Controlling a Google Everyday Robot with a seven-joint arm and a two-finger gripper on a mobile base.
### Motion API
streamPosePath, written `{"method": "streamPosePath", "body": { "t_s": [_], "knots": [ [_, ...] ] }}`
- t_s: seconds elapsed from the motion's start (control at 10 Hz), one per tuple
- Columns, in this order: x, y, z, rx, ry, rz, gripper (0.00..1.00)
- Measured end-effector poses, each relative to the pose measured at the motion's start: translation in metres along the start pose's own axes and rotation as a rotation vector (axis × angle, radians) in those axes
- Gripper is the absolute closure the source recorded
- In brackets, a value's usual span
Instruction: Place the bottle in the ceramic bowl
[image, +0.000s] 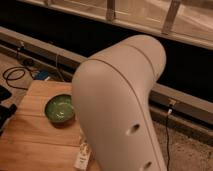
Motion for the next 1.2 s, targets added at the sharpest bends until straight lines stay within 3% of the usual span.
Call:
{"method": "streamPosePath", "body": {
  "t_s": [0.4, 0.7, 0.8, 1.0, 1.2],
  "knots": [
    [-0.024, -0.019, -0.041, -0.222, -0.068, -0.017, 1.00],
    [-0.081, -0.016, -0.066, -0.372, -0.119, -0.070, 1.00],
    [-0.093, -0.007, -0.070, -0.395, -0.129, -0.085, 1.00],
    [-0.119, 0.039, -0.084, -0.458, -0.166, -0.166, 1.00],
    [-0.123, 0.056, -0.090, -0.477, -0.177, -0.199, 1.00]
  ]
}}
